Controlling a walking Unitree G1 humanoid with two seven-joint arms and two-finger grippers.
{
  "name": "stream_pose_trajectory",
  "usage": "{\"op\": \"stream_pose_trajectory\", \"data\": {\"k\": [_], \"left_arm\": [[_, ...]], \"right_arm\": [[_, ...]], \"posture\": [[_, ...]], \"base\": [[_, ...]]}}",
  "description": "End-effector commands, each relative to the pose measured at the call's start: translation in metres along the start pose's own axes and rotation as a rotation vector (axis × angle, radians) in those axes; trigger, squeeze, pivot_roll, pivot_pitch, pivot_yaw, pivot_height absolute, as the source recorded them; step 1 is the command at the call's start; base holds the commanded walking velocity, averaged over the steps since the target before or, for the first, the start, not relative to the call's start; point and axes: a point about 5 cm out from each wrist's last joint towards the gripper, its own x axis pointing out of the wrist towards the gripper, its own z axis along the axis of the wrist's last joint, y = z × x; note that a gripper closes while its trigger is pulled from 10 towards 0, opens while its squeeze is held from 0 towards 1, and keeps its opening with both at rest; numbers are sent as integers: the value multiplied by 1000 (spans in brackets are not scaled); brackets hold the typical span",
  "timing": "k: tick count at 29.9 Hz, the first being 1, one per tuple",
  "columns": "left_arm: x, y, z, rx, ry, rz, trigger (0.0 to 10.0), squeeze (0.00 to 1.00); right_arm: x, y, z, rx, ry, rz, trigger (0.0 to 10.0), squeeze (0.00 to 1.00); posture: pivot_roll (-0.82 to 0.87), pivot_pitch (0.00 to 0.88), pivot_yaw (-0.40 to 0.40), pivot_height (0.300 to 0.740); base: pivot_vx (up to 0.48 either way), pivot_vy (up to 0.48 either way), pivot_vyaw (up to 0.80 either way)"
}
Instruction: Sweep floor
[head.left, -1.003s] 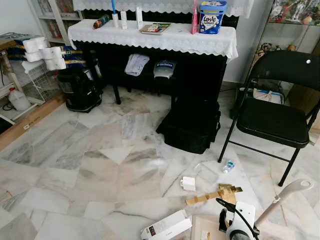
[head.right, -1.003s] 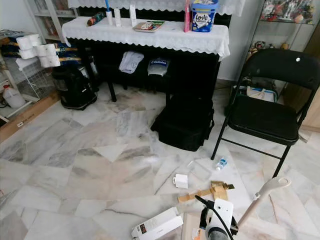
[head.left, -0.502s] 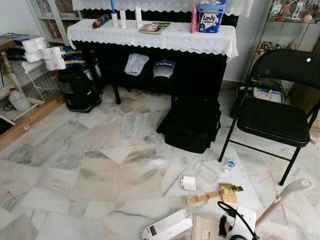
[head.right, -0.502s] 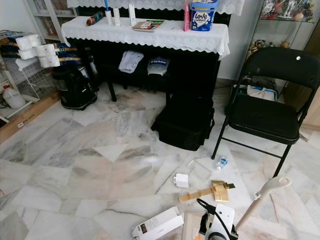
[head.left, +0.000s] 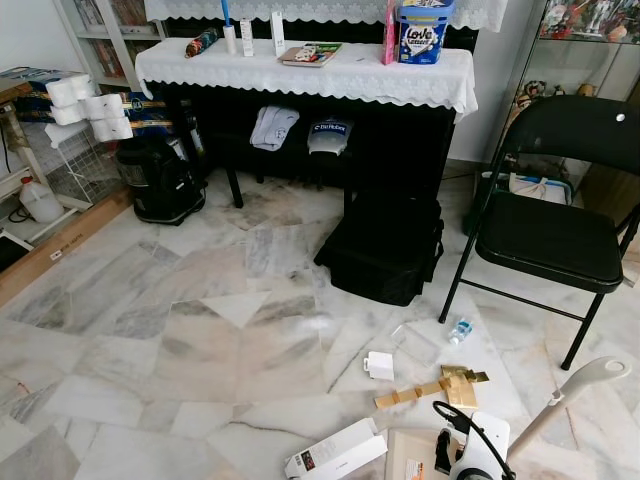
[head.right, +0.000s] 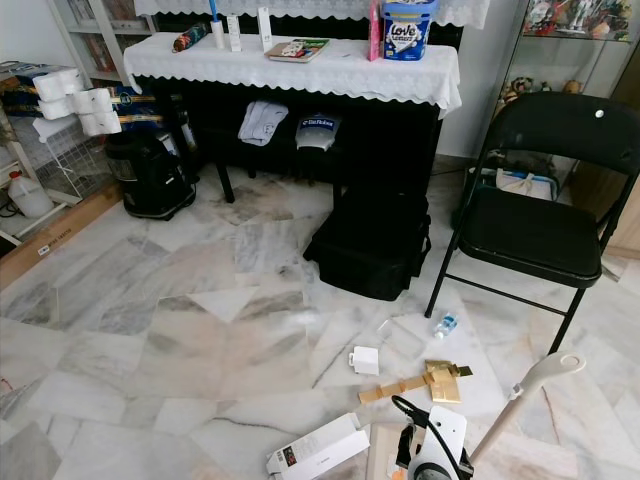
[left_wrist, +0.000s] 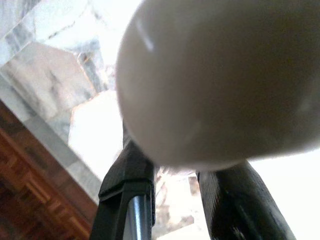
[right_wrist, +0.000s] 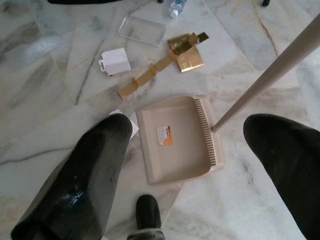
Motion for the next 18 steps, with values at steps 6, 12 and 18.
{"op": "stream_pose_trajectory", "data": {"k": [6, 12, 18], "left_arm": [[-1, -9, 20, -94, -145, -104, 10000, 0], [-2, -4, 21, -116, -171, -105, 10000, 0], [-3, 2, 21, -138, -182, -101, 10000, 0]], "right_arm": [[-2, -1, -9, 111, 11, 41, 10000, 0], [-6, 2, -25, 163, 90, 101, 10000, 0], [-14, -9, -48, 184, 147, 59, 10000, 0]], "posture": [[6, 15, 35, 740], [2, 13, 31, 740], [9, 14, 29, 740]], "base": [[0, 0, 0], [0, 0, 0], [0, 0, 0]]}}
